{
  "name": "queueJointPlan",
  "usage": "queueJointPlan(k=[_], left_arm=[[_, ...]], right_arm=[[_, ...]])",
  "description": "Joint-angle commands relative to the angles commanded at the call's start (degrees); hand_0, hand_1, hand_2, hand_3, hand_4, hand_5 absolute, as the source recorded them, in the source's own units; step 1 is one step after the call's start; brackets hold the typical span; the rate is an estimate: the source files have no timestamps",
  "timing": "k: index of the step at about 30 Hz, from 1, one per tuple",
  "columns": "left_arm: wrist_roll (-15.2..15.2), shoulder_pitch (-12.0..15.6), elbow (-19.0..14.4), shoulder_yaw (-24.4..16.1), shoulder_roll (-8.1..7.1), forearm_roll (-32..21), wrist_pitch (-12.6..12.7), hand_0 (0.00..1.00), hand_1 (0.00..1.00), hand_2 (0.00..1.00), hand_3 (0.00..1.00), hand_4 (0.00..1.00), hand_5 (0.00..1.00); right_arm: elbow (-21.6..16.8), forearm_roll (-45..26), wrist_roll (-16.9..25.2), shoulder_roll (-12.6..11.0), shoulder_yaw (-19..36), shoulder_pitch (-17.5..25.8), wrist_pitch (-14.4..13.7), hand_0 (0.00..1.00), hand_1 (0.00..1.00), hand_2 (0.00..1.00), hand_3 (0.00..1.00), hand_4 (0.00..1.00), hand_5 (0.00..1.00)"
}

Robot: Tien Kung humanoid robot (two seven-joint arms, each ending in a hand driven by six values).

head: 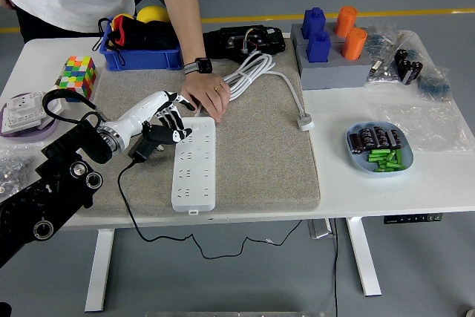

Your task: Pull the plug out,throw it away,press the button

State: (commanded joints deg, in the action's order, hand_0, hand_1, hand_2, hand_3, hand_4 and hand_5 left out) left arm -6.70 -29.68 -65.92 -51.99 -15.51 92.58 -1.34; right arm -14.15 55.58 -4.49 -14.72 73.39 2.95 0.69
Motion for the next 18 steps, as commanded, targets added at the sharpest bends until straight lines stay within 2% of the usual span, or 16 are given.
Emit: queueJointPlan(k=[3, 4, 9, 10, 18], left_arm=[[-2.50, -1.12, 0.74, 1.17, 0.33, -1.77, -1.29, 0.091, 0.150, 0.229, 0.679, 0.495, 0.002], [-3.63, -1.35, 0.91, 1.39, 0.44, -2.32, -2.04, 0.030, 0.055, 0.130, 0.691, 0.375, 0.002], [-7.80, -2.43, 1.91, 2.77, 0.90, -2.93, -4.61, 0.030, 0.055, 0.130, 0.691, 0.375, 0.002], [-8.08, -2.67, 2.14, 3.18, 0.97, -2.92, -4.74, 0.030, 0.040, 0.124, 0.669, 0.264, 0.002], [-8.46, -3.71, 3.59, 4.18, 2.14, -3.09, -4.53, 0.017, 0.044, 0.127, 0.679, 0.286, 0.002]], right_arm=[[0.01, -0.02, 0.00, -0.12, -0.11, -0.03, 0.00, 0.725, 0.678, 0.659, 0.648, 0.743, 0.607], [-0.01, -0.01, 0.00, -0.18, -0.15, -0.07, 0.00, 0.725, 0.678, 0.658, 0.647, 0.743, 0.607], [-0.14, -0.07, 0.03, -0.33, -0.46, -0.27, 0.01, 0.725, 0.678, 0.658, 0.647, 0.743, 0.607], [-0.15, -0.09, 0.02, -0.34, -0.53, -0.29, 0.02, 0.725, 0.678, 0.658, 0.647, 0.744, 0.607], [-0.08, -0.23, 0.01, -0.61, -1.10, -0.26, 0.02, 0.725, 0.678, 0.658, 0.647, 0.744, 0.607]])
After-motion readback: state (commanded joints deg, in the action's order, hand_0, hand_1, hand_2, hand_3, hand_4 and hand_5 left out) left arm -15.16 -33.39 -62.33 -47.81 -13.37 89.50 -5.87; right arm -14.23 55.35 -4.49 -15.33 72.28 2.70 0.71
